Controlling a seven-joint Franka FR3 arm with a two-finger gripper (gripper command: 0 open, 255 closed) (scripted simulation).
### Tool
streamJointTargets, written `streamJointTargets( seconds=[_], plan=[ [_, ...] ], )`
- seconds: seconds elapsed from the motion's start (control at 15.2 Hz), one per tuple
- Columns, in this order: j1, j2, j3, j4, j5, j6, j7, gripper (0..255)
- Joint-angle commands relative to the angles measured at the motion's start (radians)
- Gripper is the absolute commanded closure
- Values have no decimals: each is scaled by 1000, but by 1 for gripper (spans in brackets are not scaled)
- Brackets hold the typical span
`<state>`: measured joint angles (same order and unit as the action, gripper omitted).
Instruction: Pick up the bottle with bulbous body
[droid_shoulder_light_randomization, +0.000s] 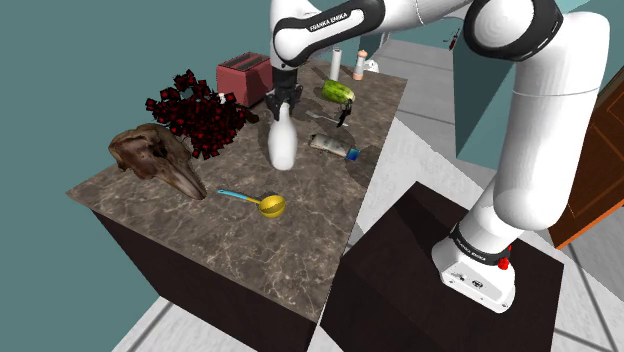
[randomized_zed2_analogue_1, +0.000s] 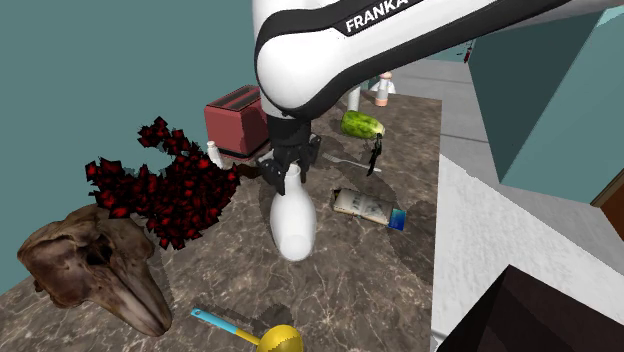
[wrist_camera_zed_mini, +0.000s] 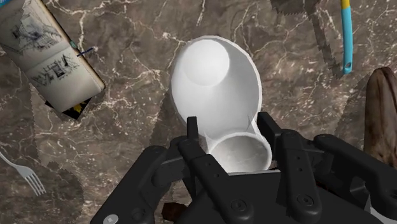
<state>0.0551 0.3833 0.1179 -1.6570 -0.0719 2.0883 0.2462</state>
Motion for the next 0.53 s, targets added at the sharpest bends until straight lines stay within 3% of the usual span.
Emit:
streamJointTargets(
  seconds=[0.0, 0.46],
  plan=[
    [1, -9, 1, 12, 1, -21, 0, 255],
    [1, -33, 3, 73, 6, -105, -4, 255]
  ],
)
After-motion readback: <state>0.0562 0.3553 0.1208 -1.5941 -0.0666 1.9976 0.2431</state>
